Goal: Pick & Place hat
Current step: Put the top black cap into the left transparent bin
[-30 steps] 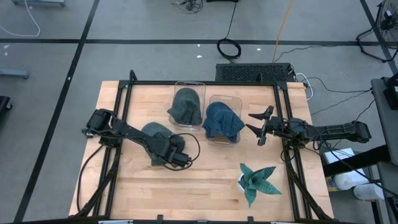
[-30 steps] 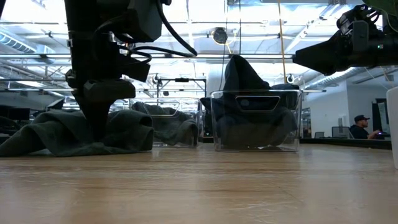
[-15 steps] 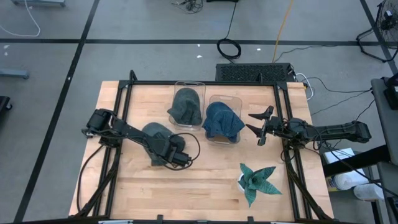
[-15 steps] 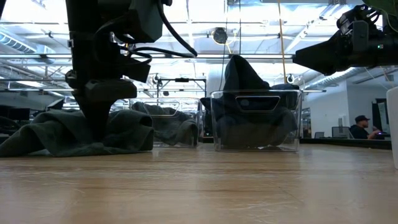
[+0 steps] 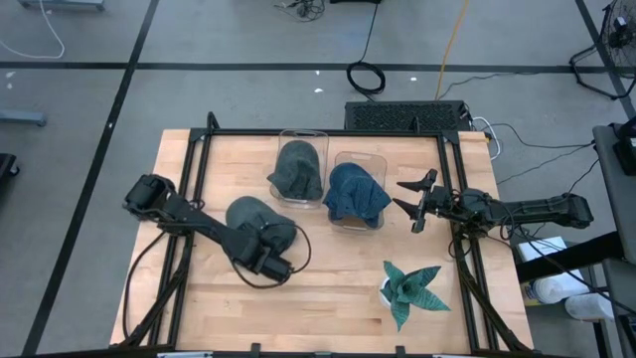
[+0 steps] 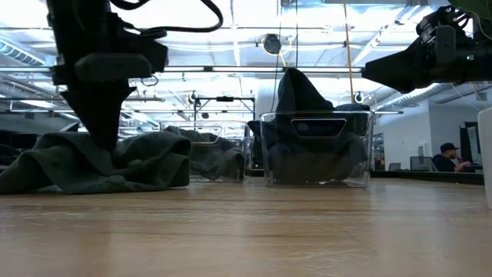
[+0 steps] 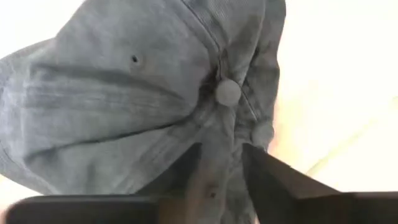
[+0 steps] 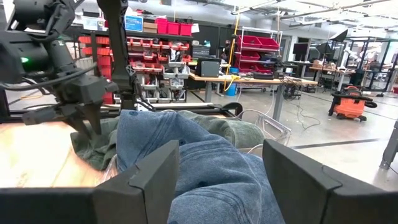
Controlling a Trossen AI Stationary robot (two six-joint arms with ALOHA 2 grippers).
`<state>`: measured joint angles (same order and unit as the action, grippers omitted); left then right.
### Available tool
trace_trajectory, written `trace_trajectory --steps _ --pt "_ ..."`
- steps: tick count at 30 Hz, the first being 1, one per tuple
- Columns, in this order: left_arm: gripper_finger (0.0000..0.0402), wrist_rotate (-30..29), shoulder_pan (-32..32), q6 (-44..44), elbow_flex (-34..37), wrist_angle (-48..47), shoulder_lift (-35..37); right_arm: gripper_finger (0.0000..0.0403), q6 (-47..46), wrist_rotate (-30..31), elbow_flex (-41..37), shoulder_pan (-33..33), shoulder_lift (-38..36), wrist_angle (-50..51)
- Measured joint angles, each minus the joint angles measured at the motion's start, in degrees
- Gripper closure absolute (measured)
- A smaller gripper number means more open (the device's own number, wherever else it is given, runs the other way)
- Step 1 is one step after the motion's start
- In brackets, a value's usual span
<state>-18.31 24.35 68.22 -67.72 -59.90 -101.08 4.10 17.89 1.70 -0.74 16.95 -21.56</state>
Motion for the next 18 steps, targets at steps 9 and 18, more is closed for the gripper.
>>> trace_trajectory --steps 9,18 --pt "0.0168 -2.24 0.57 2.43 -1.47 3.48 0.00 0.0181 0.00 0.00 0.00 -0.01 -0.01 0.00" --pt "0.0160 -5.76 0.70 2.70 -3.43 1.71 -0.42 0.0181 0.00 0.00 0.02 -0.02 -0.02 0.00"
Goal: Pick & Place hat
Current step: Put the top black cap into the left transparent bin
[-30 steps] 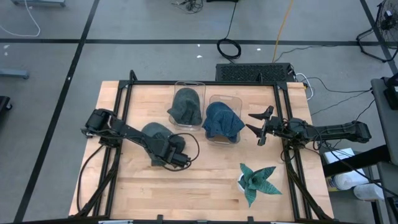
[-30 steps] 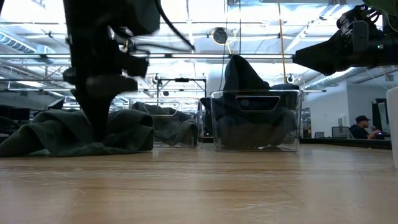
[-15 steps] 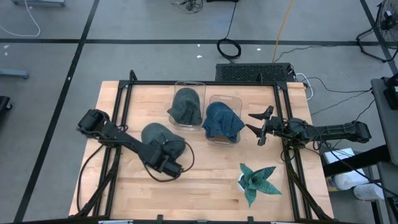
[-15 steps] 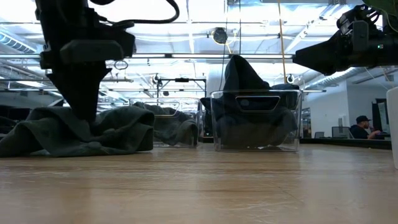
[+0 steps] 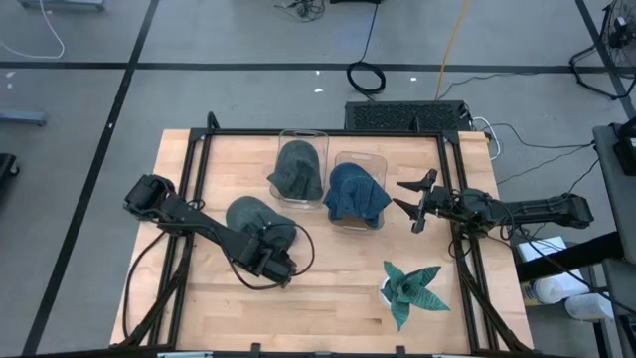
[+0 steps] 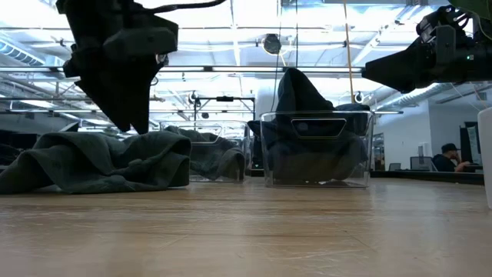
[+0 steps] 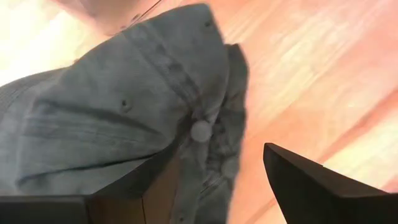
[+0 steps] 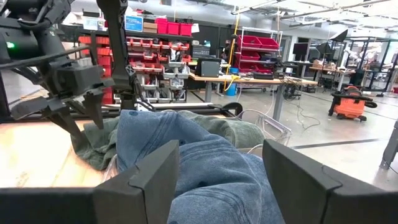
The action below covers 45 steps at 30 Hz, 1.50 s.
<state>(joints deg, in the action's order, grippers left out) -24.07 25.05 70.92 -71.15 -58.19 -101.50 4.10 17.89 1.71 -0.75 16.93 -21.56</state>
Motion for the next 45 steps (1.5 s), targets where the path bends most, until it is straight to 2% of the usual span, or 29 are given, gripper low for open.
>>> trace_trajectory --steps 6,13,22,30,34,41,45 --pt "0.0160 -0.41 0.36 0.26 -3.30 -1.94 -4.25 0.0181 0.00 0.00 -0.01 0.00 0.02 0.00" --pt "0.0160 -1.65 -1.42 1.09 -10.12 -12.67 -10.73 0.0181 0.00 0.00 -0.02 0.02 0.02 0.02" --pt "0.0160 -0.84 -3.20 1.93 -8.43 -15.05 -17.04 0.0181 0.00 0.00 0.00 0.02 0.02 0.02" --pt "0.0165 -3.20 -2.78 3.36 -7.81 -14.80 -20.10 0.0181 0.00 0.00 -0.02 0.01 0.02 0.02" --pt "0.0215 -2.93 -2.79 3.06 -7.81 -12.93 -20.15 0.0181 0.00 0.00 -0.02 0.01 0.02 0.02" --pt "0.0382 -1.68 -2.82 -2.07 -7.76 -9.95 -20.15 0.0181 0.00 0.00 -0.01 0.02 0.02 0.01" --pt "0.0394 -1.03 -2.86 -2.49 -8.23 -10.31 -20.15 0.0181 0.00 0.00 -0.02 0.02 0.02 0.02"
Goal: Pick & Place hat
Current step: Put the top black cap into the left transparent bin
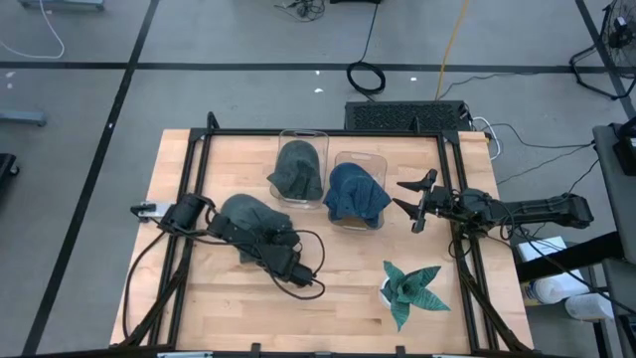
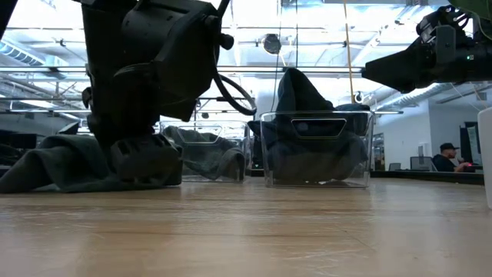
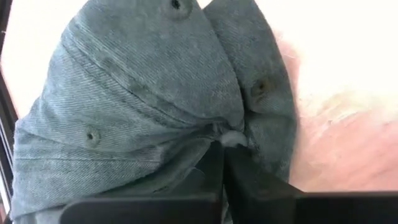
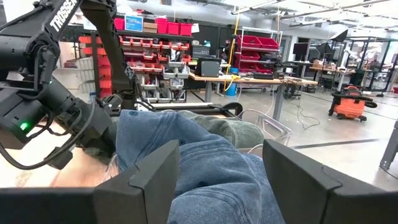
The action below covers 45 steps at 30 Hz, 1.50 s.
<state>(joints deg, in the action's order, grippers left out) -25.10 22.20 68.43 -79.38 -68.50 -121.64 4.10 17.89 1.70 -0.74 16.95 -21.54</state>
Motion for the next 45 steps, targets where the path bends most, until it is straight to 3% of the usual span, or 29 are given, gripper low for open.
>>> trace_trajectory --steps 13,23,27,32,39,45 --pt "0.0376 -0.35 2.08 1.99 -14.09 -19.18 -0.21 0.0181 0.00 0.00 0.02 0.00 0.00 0.00" --pt "0.0370 7.70 2.70 -3.95 -18.07 -21.42 -0.13 0.0181 -0.01 0.00 0.02 -0.01 0.00 -0.01" --pt "0.0338 10.38 3.17 -7.17 -18.14 -21.42 -0.13 0.0181 0.00 0.00 0.02 -0.01 -0.01 -0.01" --pt "0.0267 11.14 4.36 -12.89 -18.20 -21.02 -0.13 0.0181 0.00 0.00 0.00 0.00 -0.02 0.00" --pt "0.0187 3.47 8.53 -23.25 -18.20 -19.51 -0.13 0.0181 0.00 0.00 0.00 0.00 0.00 -0.02" --pt "0.0166 -1.46 11.70 -27.19 -17.61 -21.18 -1.07 0.0181 0.00 0.00 0.00 -0.02 0.00 0.00"
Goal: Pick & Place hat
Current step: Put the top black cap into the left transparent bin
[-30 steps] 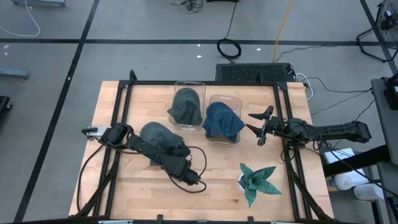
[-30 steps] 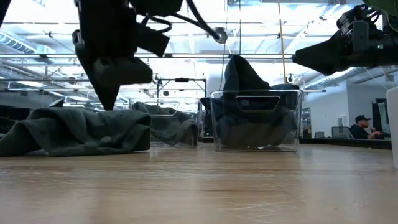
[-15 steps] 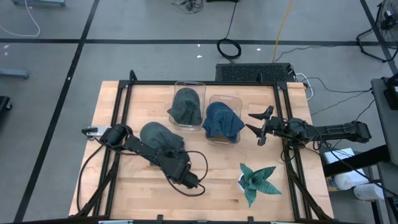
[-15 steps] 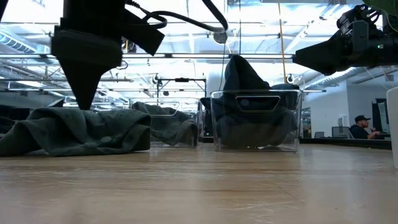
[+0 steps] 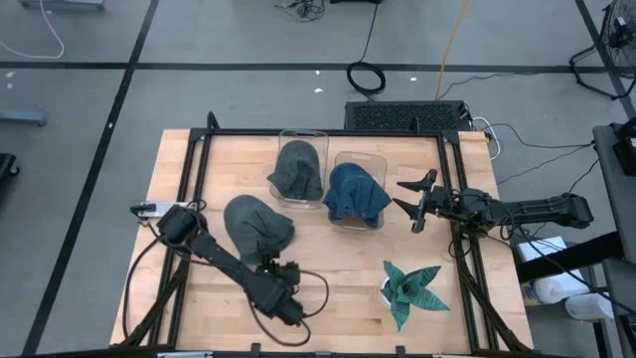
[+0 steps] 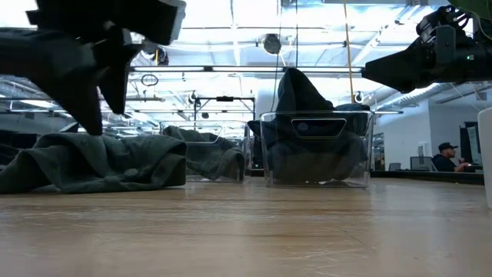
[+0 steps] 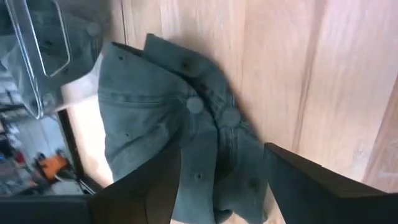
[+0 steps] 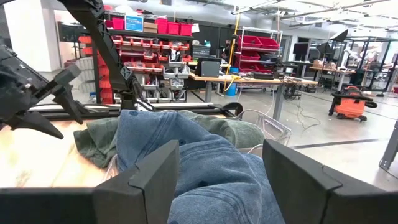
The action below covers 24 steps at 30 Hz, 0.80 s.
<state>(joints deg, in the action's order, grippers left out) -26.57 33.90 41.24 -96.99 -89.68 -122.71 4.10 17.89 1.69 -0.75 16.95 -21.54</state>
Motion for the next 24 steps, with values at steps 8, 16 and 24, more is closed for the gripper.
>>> trace_trajectory --steps 8,16,24 --pt "0.0181 1.94 0.70 -0.49 4.06 -0.37 -1.61 0.0181 0.00 0.00 0.00 0.02 -0.02 0.02" --pt "0.0203 1.11 0.01 -0.11 7.39 -0.23 -3.79 0.0181 0.00 0.00 0.00 0.02 -0.02 -0.02" --pt "0.0214 -1.68 -1.02 1.02 13.26 -0.33 -3.79 0.0181 0.00 0.00 0.02 0.01 -0.01 0.03"
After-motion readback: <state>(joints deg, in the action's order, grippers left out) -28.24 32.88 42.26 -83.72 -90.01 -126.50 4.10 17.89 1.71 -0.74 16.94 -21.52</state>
